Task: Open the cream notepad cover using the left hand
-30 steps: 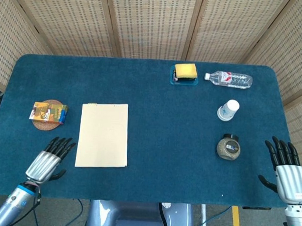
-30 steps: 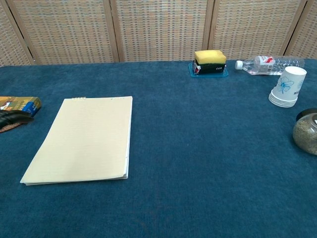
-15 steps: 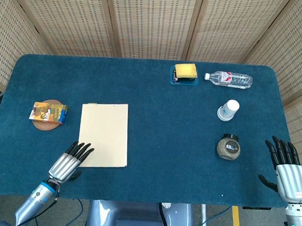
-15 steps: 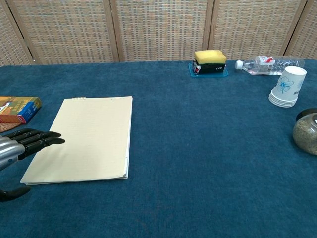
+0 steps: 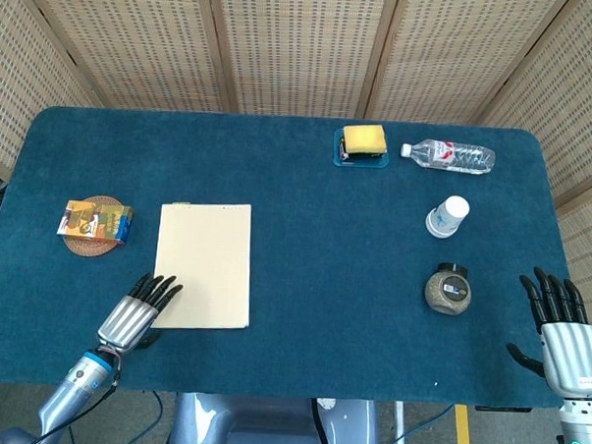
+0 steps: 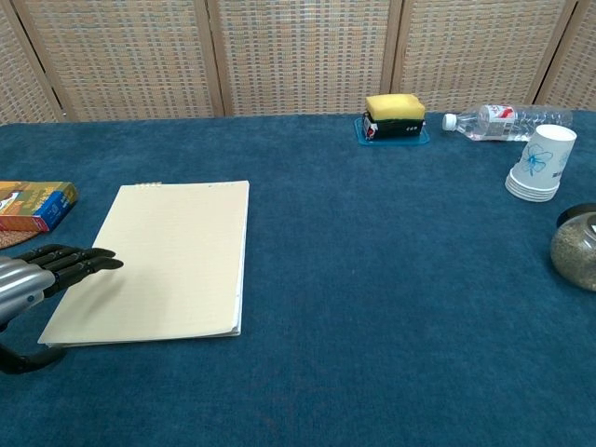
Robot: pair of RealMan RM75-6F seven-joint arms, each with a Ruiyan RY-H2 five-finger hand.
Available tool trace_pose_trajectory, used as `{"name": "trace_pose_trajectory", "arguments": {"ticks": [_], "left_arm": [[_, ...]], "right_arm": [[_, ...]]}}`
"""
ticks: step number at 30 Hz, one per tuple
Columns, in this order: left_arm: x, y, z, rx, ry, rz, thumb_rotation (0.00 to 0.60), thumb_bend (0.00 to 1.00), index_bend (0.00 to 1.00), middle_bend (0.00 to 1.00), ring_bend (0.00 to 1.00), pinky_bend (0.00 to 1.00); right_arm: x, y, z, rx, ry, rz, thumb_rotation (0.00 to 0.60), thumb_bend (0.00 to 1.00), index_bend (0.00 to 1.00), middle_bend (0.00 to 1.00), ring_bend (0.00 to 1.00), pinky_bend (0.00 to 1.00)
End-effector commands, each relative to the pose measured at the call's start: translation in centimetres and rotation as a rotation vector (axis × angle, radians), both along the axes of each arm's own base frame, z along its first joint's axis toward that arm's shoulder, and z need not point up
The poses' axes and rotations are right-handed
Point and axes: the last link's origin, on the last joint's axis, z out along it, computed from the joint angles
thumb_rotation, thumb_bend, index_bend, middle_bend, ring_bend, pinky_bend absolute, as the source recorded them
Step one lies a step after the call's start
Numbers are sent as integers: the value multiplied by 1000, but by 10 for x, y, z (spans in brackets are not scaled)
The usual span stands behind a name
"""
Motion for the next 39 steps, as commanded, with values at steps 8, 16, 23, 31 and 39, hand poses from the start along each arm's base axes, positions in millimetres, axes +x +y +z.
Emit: {"name": "trace_pose_trajectory", "arguments": {"ticks": [8,16,23,31,39], "left_arm": [[1,5,1,14,-16,11,600,367,0,0,0,0],[3,8,4,23,-28,20,600,367,0,0,0,0],[9,14,10,42,-56,21,600,368,0,0,0,0],[15,26,9,43,-60,41,600,369,0,0,0,0],[17,42,4,39,-38,68,600,370,0,0,0,0]], "right_arm": [[-1,0,1,-1,-2,-3,600,0,20,0,0,0],[-1,0,0,3,-3,-5,600,0,21,0,0,0],[-2,-1,0,4,-2,-9,600,0,21,0,0,0],[-2,-2,-1,7,0,-12,600,0,23,0,0,0],[-3,-3,-1,8,2,-17,600,0,25,0,0,0]]}}
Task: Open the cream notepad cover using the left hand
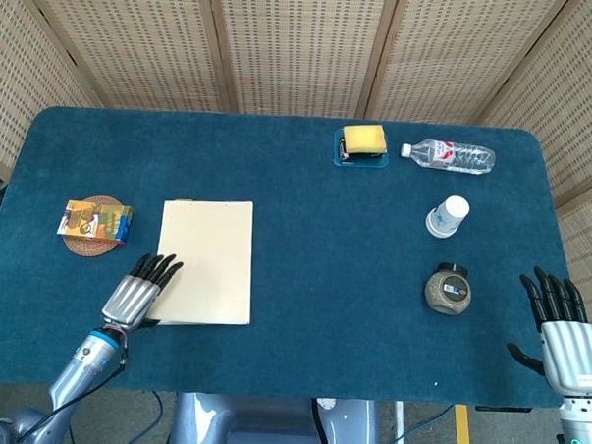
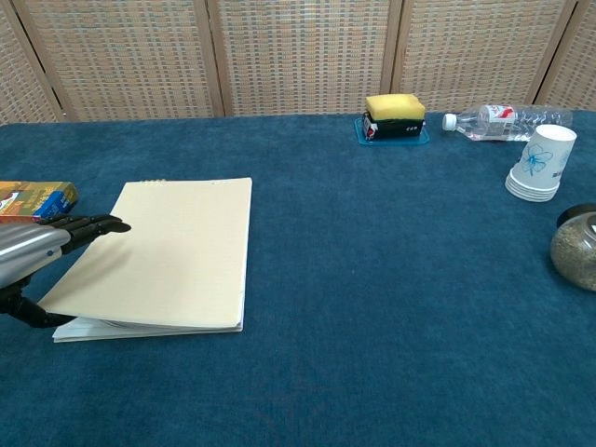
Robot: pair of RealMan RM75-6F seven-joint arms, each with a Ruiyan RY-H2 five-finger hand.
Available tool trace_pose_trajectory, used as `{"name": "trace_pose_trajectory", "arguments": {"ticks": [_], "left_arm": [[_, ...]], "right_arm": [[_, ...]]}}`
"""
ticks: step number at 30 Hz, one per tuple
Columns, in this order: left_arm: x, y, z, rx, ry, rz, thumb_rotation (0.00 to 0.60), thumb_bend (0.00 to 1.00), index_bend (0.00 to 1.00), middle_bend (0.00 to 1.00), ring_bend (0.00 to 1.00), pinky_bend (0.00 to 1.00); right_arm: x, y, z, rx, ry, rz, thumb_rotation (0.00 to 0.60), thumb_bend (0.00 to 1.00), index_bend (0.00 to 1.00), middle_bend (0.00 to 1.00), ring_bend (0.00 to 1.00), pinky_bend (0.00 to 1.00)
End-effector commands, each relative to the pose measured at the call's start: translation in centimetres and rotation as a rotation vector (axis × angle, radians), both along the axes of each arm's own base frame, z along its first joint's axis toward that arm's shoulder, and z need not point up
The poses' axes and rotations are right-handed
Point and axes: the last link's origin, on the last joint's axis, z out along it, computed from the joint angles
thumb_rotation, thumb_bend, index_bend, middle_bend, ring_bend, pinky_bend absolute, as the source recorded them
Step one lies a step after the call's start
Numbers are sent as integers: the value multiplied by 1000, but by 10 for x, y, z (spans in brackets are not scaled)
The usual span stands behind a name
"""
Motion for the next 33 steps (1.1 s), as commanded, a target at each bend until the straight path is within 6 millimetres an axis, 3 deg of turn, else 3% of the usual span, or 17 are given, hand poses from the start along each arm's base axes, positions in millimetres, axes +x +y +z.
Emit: {"name": "trace_pose_trajectory", "arguments": {"ticks": [1,15,17,21,25,33], "left_arm": [[2,4,-2,2,2,3,600,370,0,0,0,0],[14,18,-5,24,-15,-8,600,375,10,0,0,0],[14,18,-5,24,-36,-27,600,390,126,38,18,18],[10,17,-4,14,-48,-80,600,439,502,299,200,189],[9,17,-4,22,-56,-120,600,478,626,403,281,251],[6,13,-1,26,-52,-192,600,525,747,488,333,314]], "right_arm": [[0,0,0,1,0,-1,600,0,26,0,0,0],[-1,-1,-1,2,2,-7,600,0,35,0,0,0],[-1,-1,-1,3,1,-6,600,0,36,0,0,0],[-1,0,0,3,0,-4,600,0,38,0,0,0],[-1,0,-1,5,-1,-4,600,0,38,0,0,0],[0,1,-1,8,-6,-3,600,0,41,0,0,0]]}}
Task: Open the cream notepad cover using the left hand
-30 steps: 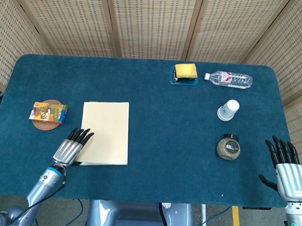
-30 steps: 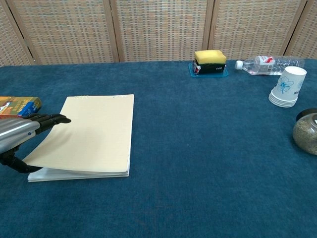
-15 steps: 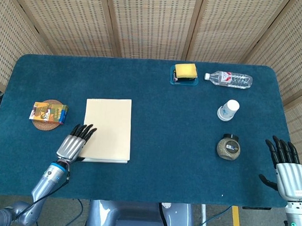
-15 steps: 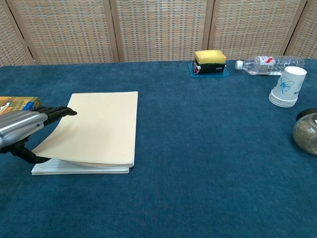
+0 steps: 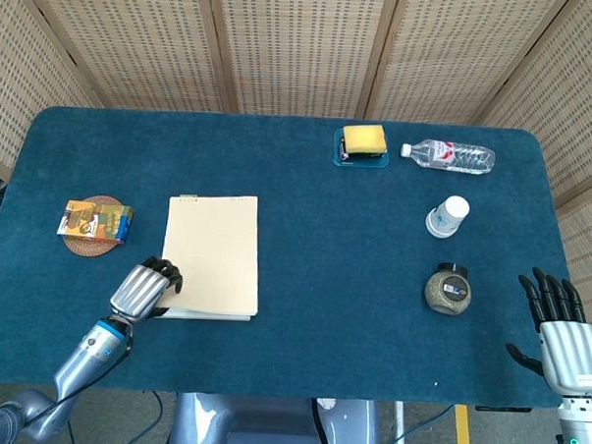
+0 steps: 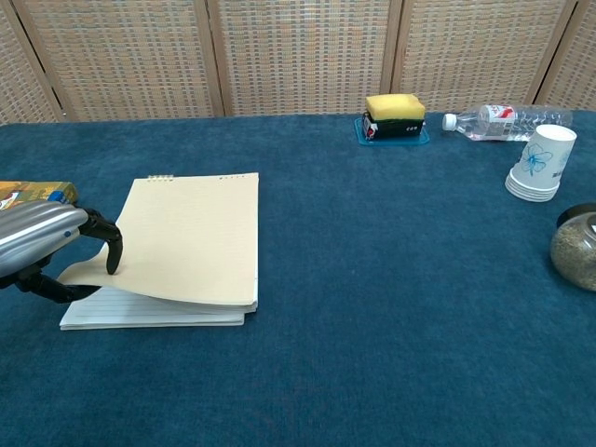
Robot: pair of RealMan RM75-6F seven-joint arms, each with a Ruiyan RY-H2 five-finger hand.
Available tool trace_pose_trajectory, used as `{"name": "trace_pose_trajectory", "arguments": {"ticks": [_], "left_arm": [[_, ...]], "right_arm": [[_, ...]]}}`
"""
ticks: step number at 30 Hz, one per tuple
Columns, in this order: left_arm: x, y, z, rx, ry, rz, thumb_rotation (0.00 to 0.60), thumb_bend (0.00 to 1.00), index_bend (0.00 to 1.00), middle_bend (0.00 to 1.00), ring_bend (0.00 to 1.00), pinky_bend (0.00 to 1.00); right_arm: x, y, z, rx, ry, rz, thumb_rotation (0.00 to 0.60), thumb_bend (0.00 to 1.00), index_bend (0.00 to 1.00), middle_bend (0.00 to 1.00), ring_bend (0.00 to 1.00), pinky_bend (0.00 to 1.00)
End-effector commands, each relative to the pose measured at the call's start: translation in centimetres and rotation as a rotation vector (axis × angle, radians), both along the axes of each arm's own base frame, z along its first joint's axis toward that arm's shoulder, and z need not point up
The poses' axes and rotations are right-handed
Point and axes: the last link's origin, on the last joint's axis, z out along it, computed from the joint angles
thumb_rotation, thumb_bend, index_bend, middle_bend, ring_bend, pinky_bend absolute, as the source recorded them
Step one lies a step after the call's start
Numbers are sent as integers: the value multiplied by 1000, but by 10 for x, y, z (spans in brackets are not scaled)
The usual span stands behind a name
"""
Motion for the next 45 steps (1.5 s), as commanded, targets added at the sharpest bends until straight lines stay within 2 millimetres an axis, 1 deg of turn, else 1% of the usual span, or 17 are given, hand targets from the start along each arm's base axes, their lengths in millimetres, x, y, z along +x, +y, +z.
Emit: {"name": "trace_pose_trajectory", "arguments": {"ticks": [1,4,9,15,18,22,24,26,32,36,37,38,42,44,45], "left_arm": [[0,-5,1,-8,3,-42,600,531,758,497,342,326],[-1,-10,2,-23,1,-74,600,546,781,517,362,366],[-3,-24,8,-49,7,-157,600,547,784,518,365,375],[-8,-48,24,-87,-28,-254,600,549,791,527,370,381],[-11,-67,35,-124,-68,-293,600,549,794,531,373,384],[-15,-80,44,-180,-109,-243,600,549,794,532,376,387],[-17,-86,52,-225,-144,-180,600,550,795,532,378,391],[-17,-87,62,-244,-166,-131,600,563,795,532,378,393],[-10,-79,81,-213,-241,-67,600,577,798,532,378,393],[2,-65,90,-185,-383,10,600,576,798,532,378,393],[8,-54,93,-171,-485,75,600,576,798,532,378,393],[10,-51,93,-171,-501,88,600,577,798,532,377,393],[22,-26,99,-149,-643,194,600,577,801,532,378,393],[28,-10,102,-119,-733,252,600,577,801,533,378,393],[31,2,104,-104,-782,287,600,577,802,533,377,393]], "right_arm": [[0,0,0,2,-1,-1,600,0,41,0,0,0],[0,0,-1,4,-1,-1,600,0,40,0,0,0],[0,0,-1,2,0,-1,600,0,41,0,0,0],[0,1,-2,5,2,-1,600,0,41,0,0,0],[1,1,-3,8,2,-1,600,0,44,0,0,0],[0,1,-3,8,2,-3,600,0,45,0,0,0],[0,1,-4,9,2,-4,600,0,46,0,0,0],[0,1,-4,10,3,-4,600,0,46,0,0,0],[0,0,-5,14,5,-5,600,0,47,0,0,0],[0,0,-5,13,6,-2,600,0,47,0,0,0],[0,0,-5,14,8,-2,600,0,47,0,0,0],[0,0,-5,14,8,-2,600,0,47,0,0,0],[0,0,-6,11,12,-4,600,0,47,0,0,0],[0,0,-6,10,14,-6,600,0,47,0,0,0],[0,-1,-6,10,16,-7,600,0,47,0,0,0]]}}
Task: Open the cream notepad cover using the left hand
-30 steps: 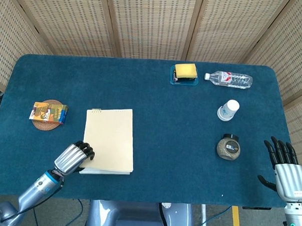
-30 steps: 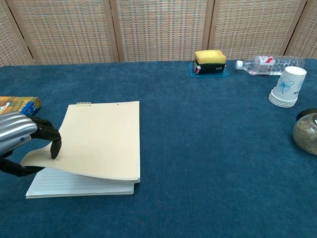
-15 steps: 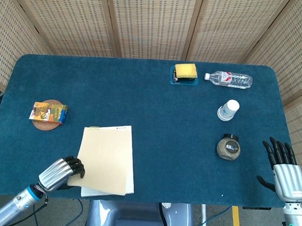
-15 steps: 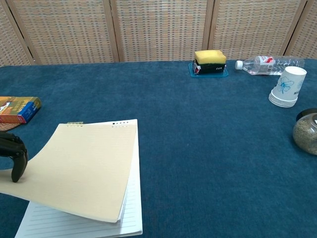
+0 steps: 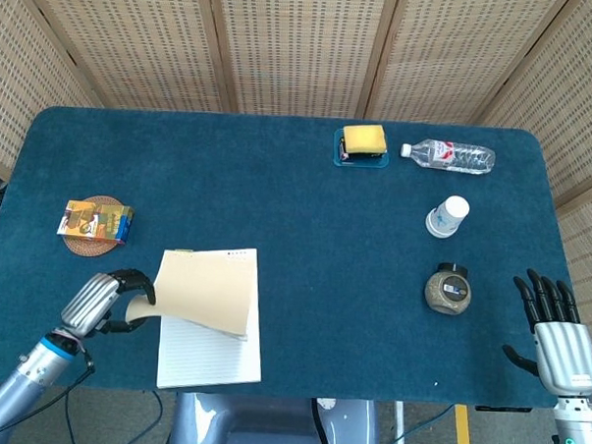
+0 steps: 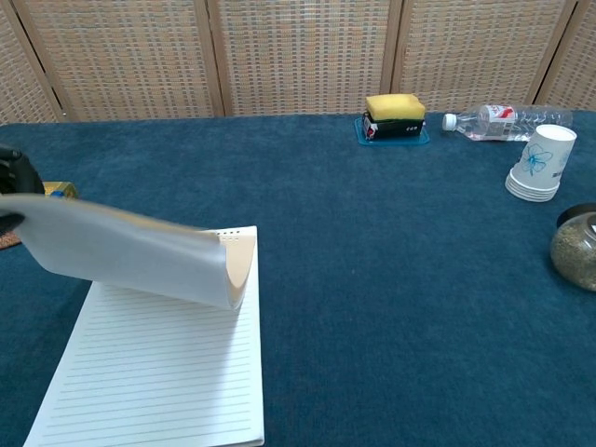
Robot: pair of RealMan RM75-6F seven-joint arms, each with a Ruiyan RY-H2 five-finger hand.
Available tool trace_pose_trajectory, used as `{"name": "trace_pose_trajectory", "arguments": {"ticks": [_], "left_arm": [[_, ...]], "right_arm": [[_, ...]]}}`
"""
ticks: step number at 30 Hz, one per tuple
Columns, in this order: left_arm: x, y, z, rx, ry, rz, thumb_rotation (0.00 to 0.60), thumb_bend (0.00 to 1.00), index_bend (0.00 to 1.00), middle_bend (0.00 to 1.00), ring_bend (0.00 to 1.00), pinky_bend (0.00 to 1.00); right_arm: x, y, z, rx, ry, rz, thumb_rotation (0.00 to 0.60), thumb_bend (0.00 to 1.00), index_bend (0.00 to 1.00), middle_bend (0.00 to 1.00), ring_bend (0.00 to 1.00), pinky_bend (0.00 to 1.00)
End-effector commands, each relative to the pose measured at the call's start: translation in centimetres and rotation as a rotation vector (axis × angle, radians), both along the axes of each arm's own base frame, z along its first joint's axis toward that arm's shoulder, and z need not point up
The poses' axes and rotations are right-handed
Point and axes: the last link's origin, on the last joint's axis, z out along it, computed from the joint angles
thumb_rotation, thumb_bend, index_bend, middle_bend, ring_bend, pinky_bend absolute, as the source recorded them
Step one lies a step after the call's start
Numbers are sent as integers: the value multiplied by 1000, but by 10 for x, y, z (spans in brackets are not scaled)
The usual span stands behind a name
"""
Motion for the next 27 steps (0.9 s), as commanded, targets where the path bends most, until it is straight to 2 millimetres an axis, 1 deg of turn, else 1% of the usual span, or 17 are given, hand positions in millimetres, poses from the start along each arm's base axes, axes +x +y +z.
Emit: {"name": "trace_pose_trajectory", "arguments": {"ticks": [1,3,6,7,8,12,13,16,20,22,23,24,25,26,27], "left_arm": [[18,42,9,17,-190,153,600,577,802,533,378,393],[20,59,11,37,-220,203,600,577,802,533,378,393],[24,90,17,82,-271,272,600,577,802,533,378,393],[24,106,20,95,-305,311,600,577,802,533,378,393],[24,117,22,97,-308,333,600,577,802,533,378,393],[24,141,25,114,-312,381,600,577,802,533,378,393],[24,155,28,123,-332,411,600,577,802,533,378,393],[29,177,28,129,-355,454,600,577,802,533,378,393],[36,203,24,145,-357,496,600,576,802,533,378,393],[38,218,16,148,-336,526,600,575,792,530,378,391],[38,222,14,147,-324,533,600,567,750,502,360,372],[38,227,10,142,-298,544,600,524,617,394,282,305],[38,229,7,130,-278,547,600,461,461,287,206,228],[38,232,3,106,-243,550,600,324,236,135,95,115],[37,234,1,91,-223,554,600,216,109,52,35,52]], "right_arm": [[0,-1,0,-1,5,-2,600,0,47,0,0,0],[0,-1,-2,2,9,-4,600,0,47,0,0,0],[-1,-2,-3,2,17,-10,600,0,47,0,0,0],[-1,-3,-2,-4,21,-14,600,0,47,0,0,0],[-1,-3,-2,-8,22,-16,600,0,47,0,0,0],[-2,-5,-1,-16,26,-22,600,0,47,0,0,0],[-3,-6,0,-22,29,-28,600,0,48,0,0,0],[-5,-8,0,-33,44,-38,600,0,48,0,0,0],[-6,-11,-1,-42,61,-52,600,0,48,0,0,0],[-9,-13,-2,-47,72,-66,600,0,48,0,0,0],[-9,-14,-2,-49,74,-70,600,0,48,0,0,0],[-10,-15,-2,-50,79,-75,600,0,48,0,0,0],[-11,-15,-2,-51,81,-78,600,0,48,0,0,0],[-12,-16,-3,-52,84,-83,600,0,48,0,0,0],[-12,-16,-3,-53,86,-85,600,0,48,0,0,0]]}}
